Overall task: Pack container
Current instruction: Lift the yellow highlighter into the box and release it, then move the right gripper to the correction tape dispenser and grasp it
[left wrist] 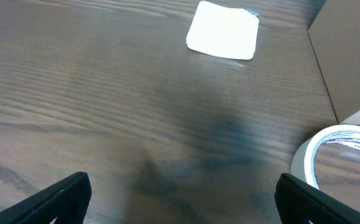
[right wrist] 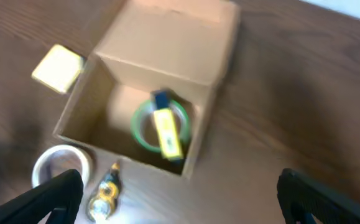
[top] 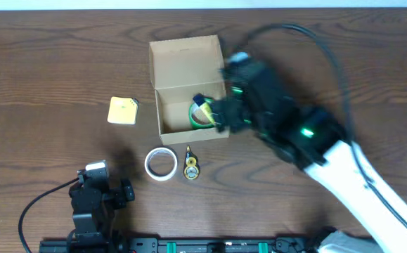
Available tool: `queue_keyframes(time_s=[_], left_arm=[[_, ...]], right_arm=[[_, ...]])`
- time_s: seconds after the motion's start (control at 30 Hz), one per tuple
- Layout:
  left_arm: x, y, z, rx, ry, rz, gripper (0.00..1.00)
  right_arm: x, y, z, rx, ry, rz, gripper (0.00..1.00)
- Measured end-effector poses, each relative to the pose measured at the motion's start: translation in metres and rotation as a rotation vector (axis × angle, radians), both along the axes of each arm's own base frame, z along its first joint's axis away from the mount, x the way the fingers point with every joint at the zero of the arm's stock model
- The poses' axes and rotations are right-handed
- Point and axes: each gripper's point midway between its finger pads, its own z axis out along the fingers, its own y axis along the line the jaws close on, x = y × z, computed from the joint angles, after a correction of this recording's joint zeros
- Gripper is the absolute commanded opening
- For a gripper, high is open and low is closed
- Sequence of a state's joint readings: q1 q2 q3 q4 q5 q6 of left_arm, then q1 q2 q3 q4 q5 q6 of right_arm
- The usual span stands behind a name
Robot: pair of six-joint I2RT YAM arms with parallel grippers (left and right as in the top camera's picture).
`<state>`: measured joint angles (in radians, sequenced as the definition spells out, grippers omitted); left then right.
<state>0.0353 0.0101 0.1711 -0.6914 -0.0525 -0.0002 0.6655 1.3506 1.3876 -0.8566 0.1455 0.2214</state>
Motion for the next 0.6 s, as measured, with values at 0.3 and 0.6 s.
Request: queue_keyframes(time_s=[0.3, 0.6], left_arm=[[0.000, 0.000, 0.000, 0.000, -0.001, 0.000, 0.95], [0.000, 0.000, 0.000, 0.000, -0.001, 0.000, 0.95]], right_arm=[[-0.046, -0.093, -0.028, 0.100, -0.041, -0.142, 0.99], [-0.075, -0.094, -0.074, 0.074, 0.111, -0.079, 0.99]])
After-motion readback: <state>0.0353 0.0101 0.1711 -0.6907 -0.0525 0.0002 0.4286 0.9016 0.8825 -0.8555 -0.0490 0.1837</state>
